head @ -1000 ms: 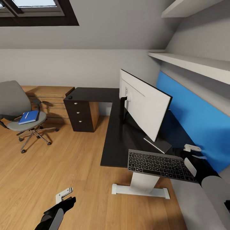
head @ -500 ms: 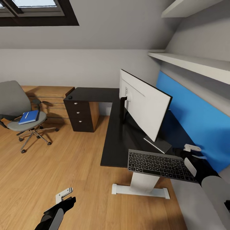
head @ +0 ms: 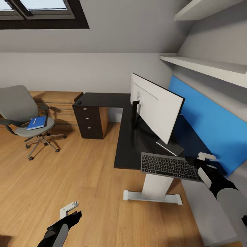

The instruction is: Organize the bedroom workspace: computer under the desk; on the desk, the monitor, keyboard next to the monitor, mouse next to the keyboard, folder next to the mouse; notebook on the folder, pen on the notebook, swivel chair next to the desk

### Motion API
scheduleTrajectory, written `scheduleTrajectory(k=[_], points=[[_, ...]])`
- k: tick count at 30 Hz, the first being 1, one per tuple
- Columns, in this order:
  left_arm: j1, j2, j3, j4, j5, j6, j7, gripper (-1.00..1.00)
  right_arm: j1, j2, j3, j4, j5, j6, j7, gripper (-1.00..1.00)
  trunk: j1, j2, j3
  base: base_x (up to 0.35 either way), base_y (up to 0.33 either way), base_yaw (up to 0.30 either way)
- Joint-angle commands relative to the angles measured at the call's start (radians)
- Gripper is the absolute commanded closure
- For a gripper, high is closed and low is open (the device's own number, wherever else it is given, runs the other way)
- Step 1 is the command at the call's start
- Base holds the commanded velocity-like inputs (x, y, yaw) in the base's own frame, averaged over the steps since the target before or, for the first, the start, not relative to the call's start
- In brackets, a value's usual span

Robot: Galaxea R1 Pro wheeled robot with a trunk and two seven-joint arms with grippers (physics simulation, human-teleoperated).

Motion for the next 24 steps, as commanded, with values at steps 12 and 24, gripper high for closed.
scheduleTrajectory(k=[12,24], points=[[0.0,-0.001,0.001,0.0,0.011,0.004,0.006,-1.0,0.007,0.001,0.004,-0.011,-0.007,-0.047,-0.007,-1.0,0.0,-0.001,-0.001,-0.066,0.027,0.0],[0.0,0.0,0.002,0.0,0.011,0.004,0.006,-1.0,0.008,0.003,0.004,-0.015,-0.007,-0.054,-0.007,-1.0,0.0,-0.001,-0.001,-0.214,0.071,0.0]])
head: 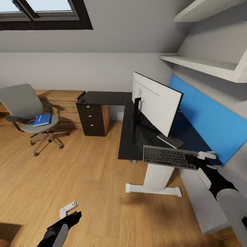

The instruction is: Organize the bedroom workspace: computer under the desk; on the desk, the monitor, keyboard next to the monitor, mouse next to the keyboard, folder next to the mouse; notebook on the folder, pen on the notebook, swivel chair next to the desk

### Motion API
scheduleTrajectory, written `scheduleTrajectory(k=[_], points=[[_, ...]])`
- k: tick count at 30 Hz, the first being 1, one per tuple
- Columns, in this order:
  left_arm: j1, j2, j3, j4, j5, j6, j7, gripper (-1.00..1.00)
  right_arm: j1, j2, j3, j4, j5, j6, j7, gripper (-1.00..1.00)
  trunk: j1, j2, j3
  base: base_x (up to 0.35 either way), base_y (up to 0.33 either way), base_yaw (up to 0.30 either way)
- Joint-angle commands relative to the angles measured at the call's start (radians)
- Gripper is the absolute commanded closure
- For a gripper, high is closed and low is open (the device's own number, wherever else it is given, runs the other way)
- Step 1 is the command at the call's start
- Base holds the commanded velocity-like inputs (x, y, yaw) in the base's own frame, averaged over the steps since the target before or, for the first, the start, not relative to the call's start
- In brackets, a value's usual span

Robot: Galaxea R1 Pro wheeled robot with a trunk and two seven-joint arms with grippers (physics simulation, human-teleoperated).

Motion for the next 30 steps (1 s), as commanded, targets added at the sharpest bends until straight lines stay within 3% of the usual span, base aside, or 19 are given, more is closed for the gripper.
scheduleTrajectory(k=[1,10,17,30], points=[[0.0,0.0,0.001,-0.002,0.011,0.004,0.006,-1.0,0.0,-0.001,0.004,-0.002,-0.006,0.006,-0.006,-1.0,0.0,-0.001,-0.001,-0.211,0.038,0.0],[0.0,-0.001,0.001,-0.002,0.011,0.004,0.006,-1.0,0.001,0.001,0.005,0.0,-0.006,0.005,-0.006,-1.0,0.0,-0.001,-0.001,-0.279,0.077,0.0],[0.0,-0.002,0.0,0.012,0.01,0.004,0.006,-1.0,0.008,0.018,0.005,0.003,-0.006,-0.007,-0.006,-1.0,0.0,-0.001,-0.001,-0.273,0.084,0.0],[0.0,-0.002,0.0,0.02,0.009,0.004,0.006,-1.0,0.013,0.032,0.002,0.019,-0.011,-0.043,-0.007,-1.0,0.0,-0.001,-0.001,-0.051,0.011,0.0]])
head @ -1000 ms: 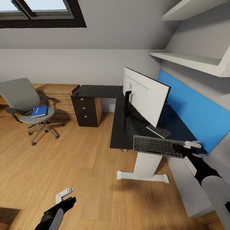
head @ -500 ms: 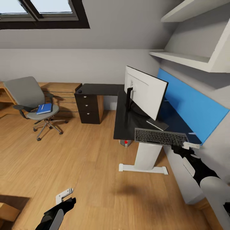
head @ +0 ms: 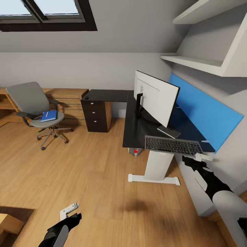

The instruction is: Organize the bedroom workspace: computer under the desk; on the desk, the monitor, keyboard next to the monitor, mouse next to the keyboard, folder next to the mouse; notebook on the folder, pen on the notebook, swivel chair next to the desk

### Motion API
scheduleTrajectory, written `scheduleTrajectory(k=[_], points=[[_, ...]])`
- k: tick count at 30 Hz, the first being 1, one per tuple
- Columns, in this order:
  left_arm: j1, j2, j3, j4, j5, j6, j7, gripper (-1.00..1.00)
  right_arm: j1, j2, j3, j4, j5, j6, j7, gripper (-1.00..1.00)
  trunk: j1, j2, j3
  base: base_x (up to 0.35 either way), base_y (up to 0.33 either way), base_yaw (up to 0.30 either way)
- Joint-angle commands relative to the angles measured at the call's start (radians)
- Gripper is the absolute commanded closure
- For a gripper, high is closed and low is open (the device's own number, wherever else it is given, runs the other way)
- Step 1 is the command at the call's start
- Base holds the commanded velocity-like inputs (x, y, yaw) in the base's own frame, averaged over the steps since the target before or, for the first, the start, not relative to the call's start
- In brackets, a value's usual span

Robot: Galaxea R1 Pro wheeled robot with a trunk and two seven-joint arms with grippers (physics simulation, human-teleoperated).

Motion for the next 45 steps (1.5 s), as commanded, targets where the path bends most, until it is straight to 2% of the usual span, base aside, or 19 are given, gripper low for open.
scheduleTrajectory(k=[1,2,7,8,10,11,13,14,17,24,25,29,31,33,34,35,38,40,45], points=[[0.0,-0.001,0.001,-0.002,0.011,0.004,0.006,-1.0,0.0,-0.001,0.004,0.007,-0.007,0.0,-0.005,-1.0,0.0,-0.001,-0.001,-0.004,0.001,0.0],[0.0,-0.001,0.001,-0.002,0.011,0.004,0.006,-1.0,0.0,0.001,-0.014,0.097,-0.029,-0.066,-0.005,-1.0,0.0,-0.001,-0.001,0.0,0.0,0.0],[0.0,-0.002,0.0,-0.002,0.011,0.004,0.006,-1.0,0.0,0.006,-0.022,0.139,-0.082,-0.128,-0.003,-1.0,0.0,-0.001,-0.001,0.0,0.0,0.0],[0.0,-0.002,0.0,-0.002,0.011,0.004,0.006,-1.0,0.0,0.008,-0.024,0.166,-0.143,-0.144,0.0,-1.0,0.0,-0.001,-0.001,0.0,0.0,0.0],[0.0,-0.002,0.0,-0.002,0.011,0.004,0.005,-1.0,0.0,0.009,-0.025,0.176,-0.178,-0.148,0.001,-1.0,0.0,-0.001,-0.001,0.0,0.0,0.0],[0.0,-0.002,0.0,-0.002,0.011,0.003,0.005,-1.0,0.0,0.008,-0.025,0.185,-0.233,-0.152,0.004,-1.0,0.0,-0.001,-0.001,0.0,0.0,0.0],[0.0,-0.002,0.0,-0.002,0.01,0.003,0.005,-1.0,0.0,0.007,-0.025,0.189,-0.267,-0.152,0.004,-1.0,0.0,-0.001,-0.001,0.0,0.0,0.0],[0.0,-0.002,0.0,-0.002,0.01,0.003,0.004,-1.0,0.0,0.006,-0.024,0.193,-0.312,-0.153,0.005,-1.0,0.0,-0.001,-0.001,0.0,0.0,0.0],[0.0,-0.003,0.0,-0.002,0.009,0.002,0.003,-1.0,0.0,0.005,-0.024,0.197,-0.356,-0.154,0.005,-1.0,0.0,-0.001,-0.001,0.0,0.0,0.0],[0.0,-0.002,0.0,-0.002,0.009,0.002,0.002,-1.0,0.0,0.002,-0.026,0.2,-0.413,-0.147,0.036,-1.0,-0.011,0.02,0.008,0.0,0.0,0.0],[0.0,-0.001,0.001,-0.003,0.01,0.002,0.001,-1.0,0.0,0.001,-0.028,0.195,-0.463,-0.124,0.057,-1.0,-0.011,0.02,0.008,0.0,0.0,0.0],[0.0,0.001,0.0,-0.018,0.011,0.003,0.0,-1.0,0.0,0.001,-0.029,0.165,-0.536,-0.054,0.075,-1.0,-0.011,0.02,0.008,0.0,0.0,0.0],[0.0,0.0,0.0,-0.029,0.011,0.004,0.001,-1.0,0.0,0.0,-0.03,0.149,-0.55,-0.027,0.09,-1.0,-0.008,0.013,0.005,0.0,0.0,0.0],[0.0,0.0,0.0,-0.043,0.012,0.006,0.001,-1.0,0.0,-0.001,-0.03,0.138,-0.566,0.004,0.144,-1.0,0.0,-0.001,-0.001,0.0,0.0,0.0],[0.0,-0.002,-0.001,-0.052,0.013,0.006,0.001,-1.0,0.002,-0.001,-0.03,0.165,-0.575,0.024,0.272,-1.0,0.004,-0.008,-0.004,0.0,0.0,0.0],[0.0,-0.003,-0.001,-0.053,0.013,0.006,0.001,-1.0,0.006,-0.002,-0.029,0.188,-0.576,0.029,0.348,-1.0,0.008,-0.015,-0.007,0.0,0.0,0.0],[0.0,-0.003,-0.001,-0.057,0.012,0.006,0.001,-1.0,0.011,-0.008,-0.027,0.23,-0.577,0.031,0.499,-1.0,0.019,-0.036,-0.017,0.0,0.0,0.0],[0.0,-0.002,-0.001,-0.058,0.012,0.005,0.001,-1.0,0.012,-0.012,-0.026,0.249,-0.578,0.031,0.543,-1.0,0.027,-0.05,-0.023,0.0,0.0,0.0],[0.0,-0.001,0.0,-0.058,0.012,0.005,0.001,-1.0,0.013,-0.015,-0.027,0.263,-0.582,0.032,0.582,-1.0,0.046,-0.085,-0.039,0.0,0.0,0.0]])
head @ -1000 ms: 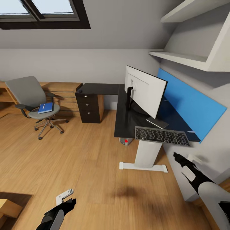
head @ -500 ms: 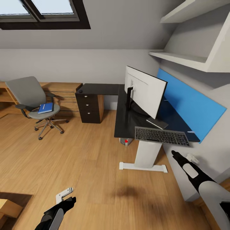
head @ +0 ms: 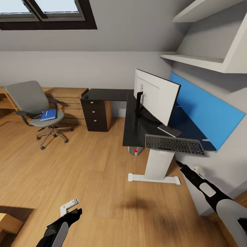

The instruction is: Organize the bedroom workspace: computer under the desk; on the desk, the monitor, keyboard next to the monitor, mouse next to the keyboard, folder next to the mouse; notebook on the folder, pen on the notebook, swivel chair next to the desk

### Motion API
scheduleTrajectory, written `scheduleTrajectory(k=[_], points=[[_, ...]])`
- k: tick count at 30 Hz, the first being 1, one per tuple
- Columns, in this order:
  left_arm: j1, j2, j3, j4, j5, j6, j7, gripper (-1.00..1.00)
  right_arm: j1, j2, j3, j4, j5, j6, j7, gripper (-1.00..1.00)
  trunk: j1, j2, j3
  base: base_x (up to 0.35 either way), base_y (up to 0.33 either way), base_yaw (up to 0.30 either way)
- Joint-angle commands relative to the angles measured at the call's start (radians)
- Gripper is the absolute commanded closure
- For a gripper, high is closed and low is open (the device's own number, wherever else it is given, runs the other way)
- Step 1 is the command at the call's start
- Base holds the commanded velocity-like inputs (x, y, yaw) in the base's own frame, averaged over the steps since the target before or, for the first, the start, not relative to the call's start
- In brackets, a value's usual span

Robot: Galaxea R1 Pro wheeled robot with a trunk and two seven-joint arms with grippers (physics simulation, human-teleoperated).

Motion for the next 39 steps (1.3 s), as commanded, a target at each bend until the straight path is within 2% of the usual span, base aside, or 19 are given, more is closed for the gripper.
scheduleTrajectory(k=[1,6,8,13,15,16,17,18,21,24,29,39], points=[[0.0,-0.001,0.001,-0.002,0.01,0.004,0.006,-1.0,-0.001,0.0,0.001,0.001,-0.009,0.005,0.007,-1.0,0.004,-0.008,-0.004,0.0,0.0,0.0],[0.0,-0.003,0.0,-0.002,0.01,0.005,0.006,-1.0,0.0,-0.002,-0.001,0.0,-0.01,0.006,0.013,-1.0,0.023,-0.043,-0.02,0.0,0.0,0.0],[0.0,-0.003,0.0,-0.002,0.01,0.005,0.006,-1.0,0.0,-0.011,-0.006,-0.001,-0.011,0.013,0.011,-1.0,0.031,-0.057,-0.026,0.0,0.0,0.0],[0.0,-0.002,0.0,-0.001,0.009,0.004,0.007,-1.0,0.0,-0.027,-0.04,-0.001,-0.014,0.043,0.013,-1.0,0.05,-0.092,-0.042,0.0,0.0,0.0],[0.0,-0.002,0.0,-0.001,0.009,0.004,0.007,-1.0,0.0,-0.029,-0.067,-0.003,-0.02,0.05,0.015,-1.0,0.05,-0.092,-0.042,0.0,0.0,0.0],[0.0,-0.003,0.0,-0.001,0.009,0.004,0.007,-1.0,0.0,-0.03,-0.105,-0.004,-0.031,0.054,0.02,-1.0,0.05,-0.092,-0.042,0.0,0.0,0.0],[0.0,-0.003,0.0,0.0,0.009,0.004,0.007,-1.0,0.0,-0.03,-0.126,-0.004,-0.039,0.055,0.024,-1.0,0.05,-0.092,-0.042,0.0,0.0,0.0],[0.0,-0.003,0.0,0.0,0.01,0.004,0.007,-1.0,0.0,-0.028,-0.169,-0.004,-0.055,0.058,0.037,-1.0,0.05,-0.092,-0.042,0.0,0.0,0.0],[0.0,-0.003,0.0,0.003,0.01,0.004,0.007,-1.0,0.0,-0.026,-0.232,-0.005,-0.075,0.058,0.077,-1.0,0.05,-0.092,-0.042,0.0,0.0,0.0],[0.0,-0.002,0.0,0.014,0.01,0.004,0.006,-1.0,0.0,-0.025,-0.259,-0.005,-0.084,0.059,0.116,-1.0,0.05,-0.092,-0.042,0.0,0.0,0.0],[0.0,0.0,-0.001,0.029,0.009,0.003,0.005,-1.0,0.0,-0.026,-0.277,-0.005,-0.091,0.062,0.147,-1.0,0.05,-0.092,-0.042,0.063,0.0,0.0],[0.0,-0.001,-0.005,0.03,0.009,0.003,0.004,-1.0,0.0,-0.026,-0.279,-0.004,-0.093,0.063,0.146,-1.0,0.05,-0.092,-0.042,0.126,0.0,0.0]])
